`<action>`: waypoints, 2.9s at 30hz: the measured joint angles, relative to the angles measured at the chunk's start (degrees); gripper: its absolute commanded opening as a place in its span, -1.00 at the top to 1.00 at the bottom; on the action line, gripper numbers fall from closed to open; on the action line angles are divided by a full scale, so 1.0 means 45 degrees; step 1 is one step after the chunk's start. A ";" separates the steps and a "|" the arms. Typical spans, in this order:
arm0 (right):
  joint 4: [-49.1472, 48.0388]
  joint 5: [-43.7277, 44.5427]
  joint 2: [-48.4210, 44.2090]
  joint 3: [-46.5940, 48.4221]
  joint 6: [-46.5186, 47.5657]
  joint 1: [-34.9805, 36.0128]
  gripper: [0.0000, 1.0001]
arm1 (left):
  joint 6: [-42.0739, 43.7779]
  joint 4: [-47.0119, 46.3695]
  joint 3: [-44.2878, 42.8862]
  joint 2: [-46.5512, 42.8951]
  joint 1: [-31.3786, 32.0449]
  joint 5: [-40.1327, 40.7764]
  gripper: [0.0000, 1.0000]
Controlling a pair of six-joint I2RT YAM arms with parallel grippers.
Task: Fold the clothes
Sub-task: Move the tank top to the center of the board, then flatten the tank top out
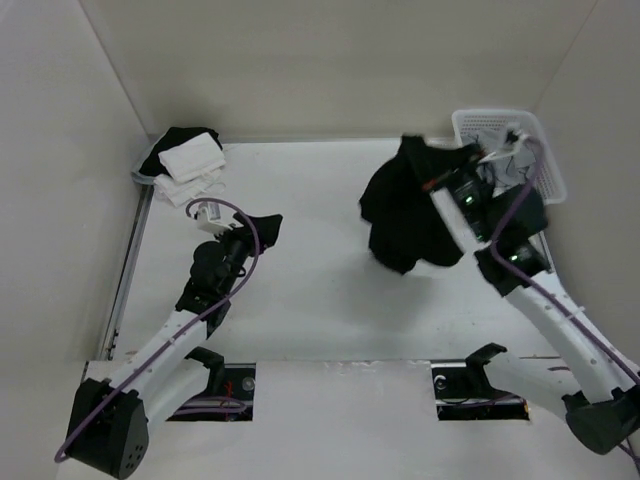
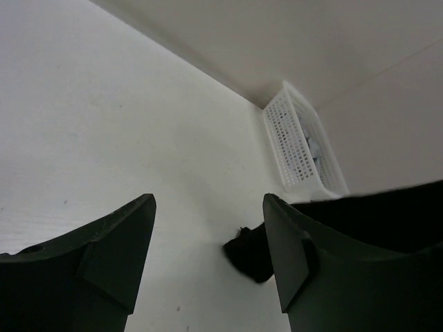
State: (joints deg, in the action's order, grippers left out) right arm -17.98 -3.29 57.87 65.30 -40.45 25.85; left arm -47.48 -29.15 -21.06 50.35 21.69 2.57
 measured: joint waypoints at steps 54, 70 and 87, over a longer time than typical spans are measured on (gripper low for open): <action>0.5042 0.5304 -0.0996 -0.6071 -0.1078 0.1370 -0.16 | 0.1603 0.3113 -0.2055 0.0423 0.2924 0.1127 0.94; 0.5022 0.4789 0.2511 -0.9068 -0.3570 0.2089 0.91 | 0.0359 0.3415 -0.1336 -0.0078 0.1651 0.0461 0.94; 0.6892 0.9991 -0.2220 0.2744 0.3186 0.8218 0.89 | -0.0117 0.4697 -0.4333 -0.4988 0.1302 0.1069 0.93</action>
State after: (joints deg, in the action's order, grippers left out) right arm 13.04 41.67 47.88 77.65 -26.11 62.83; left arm -48.01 -8.01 -40.56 27.90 27.55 7.38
